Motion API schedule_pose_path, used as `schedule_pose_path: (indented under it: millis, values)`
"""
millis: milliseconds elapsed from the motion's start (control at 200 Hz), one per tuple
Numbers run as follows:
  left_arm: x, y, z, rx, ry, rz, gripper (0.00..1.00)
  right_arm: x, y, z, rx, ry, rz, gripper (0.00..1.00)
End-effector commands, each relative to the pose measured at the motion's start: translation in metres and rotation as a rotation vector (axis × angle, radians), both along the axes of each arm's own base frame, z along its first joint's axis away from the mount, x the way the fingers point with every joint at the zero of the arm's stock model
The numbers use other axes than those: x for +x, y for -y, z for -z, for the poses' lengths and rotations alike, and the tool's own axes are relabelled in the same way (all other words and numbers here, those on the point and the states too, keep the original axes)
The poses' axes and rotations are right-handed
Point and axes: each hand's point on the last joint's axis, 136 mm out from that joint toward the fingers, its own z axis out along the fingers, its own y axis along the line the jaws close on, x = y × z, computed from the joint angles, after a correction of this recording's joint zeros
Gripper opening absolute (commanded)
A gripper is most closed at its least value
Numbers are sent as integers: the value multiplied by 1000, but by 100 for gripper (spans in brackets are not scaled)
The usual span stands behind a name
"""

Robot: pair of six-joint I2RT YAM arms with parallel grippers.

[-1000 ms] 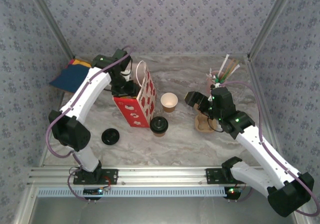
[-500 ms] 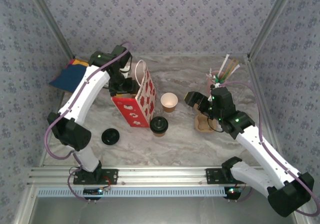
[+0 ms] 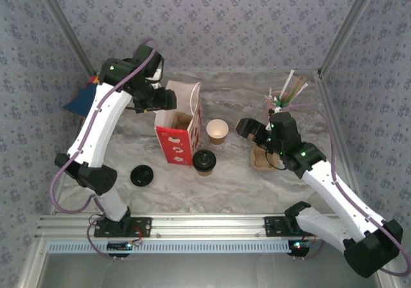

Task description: Pack the takeout coffee

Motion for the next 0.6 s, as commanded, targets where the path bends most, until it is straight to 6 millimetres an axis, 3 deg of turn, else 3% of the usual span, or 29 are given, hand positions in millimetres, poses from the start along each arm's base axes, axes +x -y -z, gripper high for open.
schedule_pose_path:
  millis: [0, 220, 310, 480, 515, 535, 594]
  values:
    - [-10, -10, -28, -17, 76, -28, 73, 5, -8, -15, 6, 36, -25, 100]
    - [-13, -8, -51, -72, 156, -18, 79, 10, -19, -35, -58, 54, -98, 100]
    - [-15, -10, -54, -75, 173, -10, 84, 10, -29, -44, -66, 59, -153, 100]
    - [-21, -8, -59, -104, 187, 16, 86, 9, -50, -60, -74, 64, -243, 100]
    - [-23, -8, -58, -105, 179, 18, 86, 8, -52, -55, -95, 50, -251, 100]
    - [-24, -9, -57, -102, 176, 16, 86, 10, -55, -68, -90, 75, -253, 100]
    - [-29, -10, -54, -96, 156, 15, 86, 12, -62, -68, -102, 78, -256, 100]
